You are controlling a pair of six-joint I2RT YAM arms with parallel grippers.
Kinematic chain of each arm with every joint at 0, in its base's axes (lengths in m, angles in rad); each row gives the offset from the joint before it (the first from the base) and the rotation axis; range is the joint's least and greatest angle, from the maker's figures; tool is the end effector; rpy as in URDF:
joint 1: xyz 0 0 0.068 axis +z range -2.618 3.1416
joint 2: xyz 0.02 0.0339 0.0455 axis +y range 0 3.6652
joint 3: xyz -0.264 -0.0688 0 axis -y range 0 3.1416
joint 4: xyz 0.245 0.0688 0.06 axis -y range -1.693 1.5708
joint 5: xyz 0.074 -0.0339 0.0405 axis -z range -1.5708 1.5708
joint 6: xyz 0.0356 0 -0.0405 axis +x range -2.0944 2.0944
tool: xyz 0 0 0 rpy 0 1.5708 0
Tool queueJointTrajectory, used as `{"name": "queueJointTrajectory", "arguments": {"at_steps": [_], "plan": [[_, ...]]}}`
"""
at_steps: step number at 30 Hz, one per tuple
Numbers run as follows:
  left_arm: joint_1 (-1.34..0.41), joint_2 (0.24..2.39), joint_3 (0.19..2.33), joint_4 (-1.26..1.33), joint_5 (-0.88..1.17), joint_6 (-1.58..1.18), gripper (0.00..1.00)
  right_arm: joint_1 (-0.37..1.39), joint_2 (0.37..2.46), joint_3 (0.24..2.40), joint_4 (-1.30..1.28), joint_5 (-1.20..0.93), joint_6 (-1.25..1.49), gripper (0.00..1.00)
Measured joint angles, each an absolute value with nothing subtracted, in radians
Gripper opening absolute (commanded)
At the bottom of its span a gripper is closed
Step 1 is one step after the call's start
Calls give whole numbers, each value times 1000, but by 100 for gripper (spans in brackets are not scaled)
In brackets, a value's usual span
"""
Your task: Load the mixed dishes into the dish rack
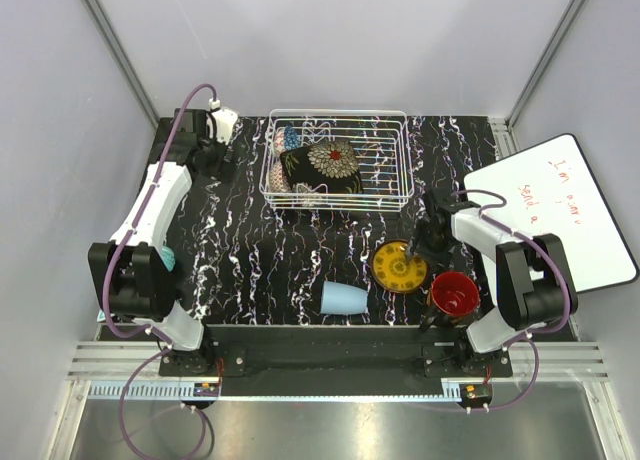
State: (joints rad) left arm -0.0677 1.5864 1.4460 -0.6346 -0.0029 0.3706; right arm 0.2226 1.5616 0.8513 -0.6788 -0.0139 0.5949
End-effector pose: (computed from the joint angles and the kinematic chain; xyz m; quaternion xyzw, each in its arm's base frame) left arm 0.3526 -0.0238 0.3259 0.1999 0.9000 0.0598 0.3828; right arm 0.2557 0.0584 0.1554 0.1837 0.9788 0.0424 0.0805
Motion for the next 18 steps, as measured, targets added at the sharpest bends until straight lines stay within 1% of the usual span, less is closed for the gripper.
{"name": "queueJointTrajectory", "arguments": {"at_steps": [4,6,11,14,15,16,17,18], "plan": [[-68,1586,1446,-635,-3,374,97,221,1584,867,-645,-83,601,54],[-68,1586,1446,-635,-3,374,97,221,1612,888,-624,-126,606,47],[-68,1586,1446,-635,-11,383,97,221,1686,930,-540,-240,632,36],[-68,1586,1446,-635,-20,390,97,221,1717,932,-482,-309,646,21],[-68,1586,1446,-635,-23,392,97,220,1728,932,-461,-334,651,17],[-68,1586,1446,-635,-25,393,97,220,1739,931,-441,-358,654,8],[-68,1586,1446,-635,-27,395,97,220,1751,931,-420,-383,657,3],[-68,1585,1446,-635,-30,396,97,218,1761,930,-399,-405,658,0]]}}
